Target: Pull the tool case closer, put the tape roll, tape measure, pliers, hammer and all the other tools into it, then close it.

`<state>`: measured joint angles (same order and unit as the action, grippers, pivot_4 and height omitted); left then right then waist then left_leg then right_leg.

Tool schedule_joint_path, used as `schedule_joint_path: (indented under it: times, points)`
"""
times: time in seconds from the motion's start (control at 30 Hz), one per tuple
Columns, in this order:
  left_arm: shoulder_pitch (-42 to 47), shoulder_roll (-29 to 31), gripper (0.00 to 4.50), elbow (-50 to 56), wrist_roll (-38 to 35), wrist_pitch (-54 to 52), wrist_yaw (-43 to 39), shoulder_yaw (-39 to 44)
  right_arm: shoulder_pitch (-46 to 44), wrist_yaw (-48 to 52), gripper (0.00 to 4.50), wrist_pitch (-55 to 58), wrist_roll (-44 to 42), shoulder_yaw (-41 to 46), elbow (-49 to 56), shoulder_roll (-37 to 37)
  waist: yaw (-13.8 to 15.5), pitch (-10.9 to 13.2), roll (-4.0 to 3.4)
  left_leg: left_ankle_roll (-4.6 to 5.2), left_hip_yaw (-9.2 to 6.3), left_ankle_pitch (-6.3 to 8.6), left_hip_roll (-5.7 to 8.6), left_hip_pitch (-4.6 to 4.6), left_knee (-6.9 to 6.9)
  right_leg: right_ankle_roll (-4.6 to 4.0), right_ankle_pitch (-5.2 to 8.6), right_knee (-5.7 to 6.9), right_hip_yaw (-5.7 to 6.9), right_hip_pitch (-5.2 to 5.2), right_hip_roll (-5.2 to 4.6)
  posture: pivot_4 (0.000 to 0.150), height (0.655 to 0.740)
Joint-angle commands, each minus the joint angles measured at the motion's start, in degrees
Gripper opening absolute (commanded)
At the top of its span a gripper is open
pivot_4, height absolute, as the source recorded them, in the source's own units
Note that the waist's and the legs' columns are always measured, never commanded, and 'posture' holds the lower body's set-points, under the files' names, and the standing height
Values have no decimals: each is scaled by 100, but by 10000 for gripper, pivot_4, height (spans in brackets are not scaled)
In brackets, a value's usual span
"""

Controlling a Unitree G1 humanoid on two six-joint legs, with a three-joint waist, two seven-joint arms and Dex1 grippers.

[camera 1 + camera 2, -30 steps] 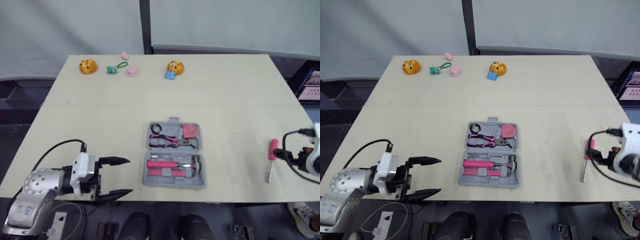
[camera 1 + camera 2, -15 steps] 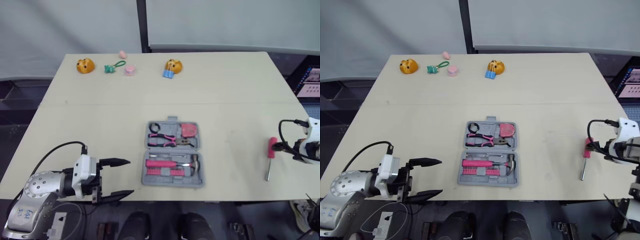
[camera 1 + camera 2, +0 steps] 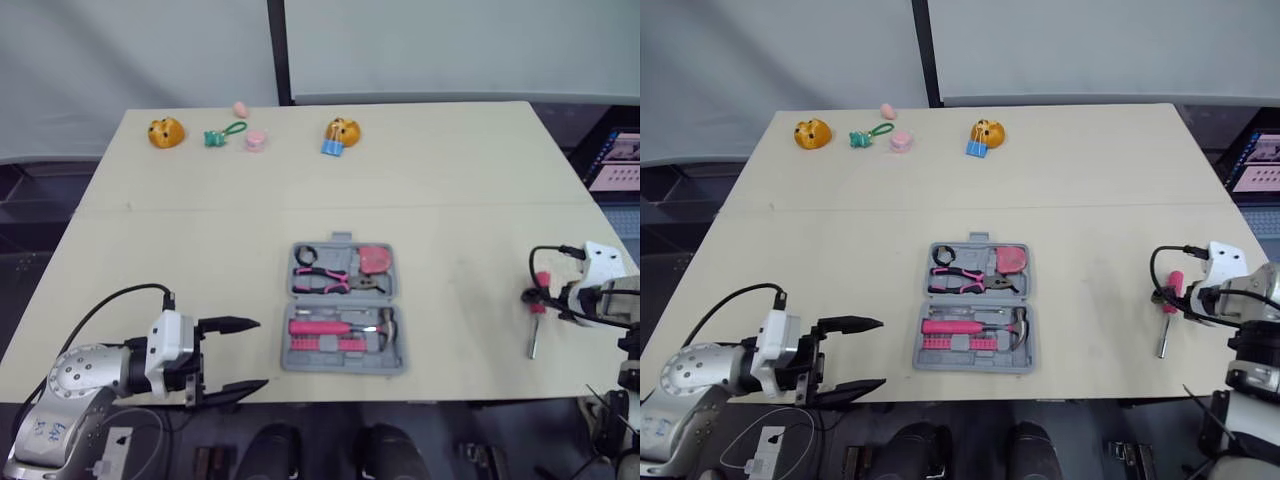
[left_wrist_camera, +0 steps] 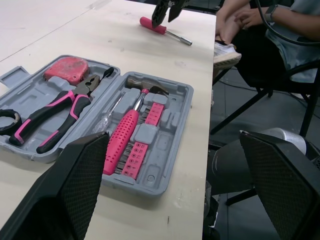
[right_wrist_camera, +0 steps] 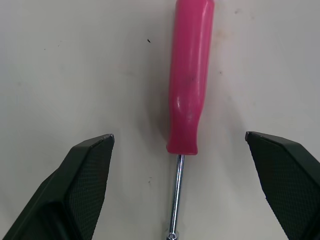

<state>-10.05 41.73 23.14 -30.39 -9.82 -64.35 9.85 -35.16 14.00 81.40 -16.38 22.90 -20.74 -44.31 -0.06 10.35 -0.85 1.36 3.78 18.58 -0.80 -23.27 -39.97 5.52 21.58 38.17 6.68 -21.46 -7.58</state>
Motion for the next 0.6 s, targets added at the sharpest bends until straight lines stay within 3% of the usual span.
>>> schedule_joint_path:
  times: [0.03,0.6]
  points:
    - [-68,87,44481,223,-3,70,25,110,-6,-154,45000,-80,114,199,81,-29,7,0,0,0,0,0,0,0,0,0,0,0,0,0,0,1500,6677]
    - [35,77,44481,127,58,79,15,64,217,-444,45000,-599,262,447,380,389,1,0,-1,-1,3,-1,0,0,-1,0,0,8,-2,-2,0,1500,6677]
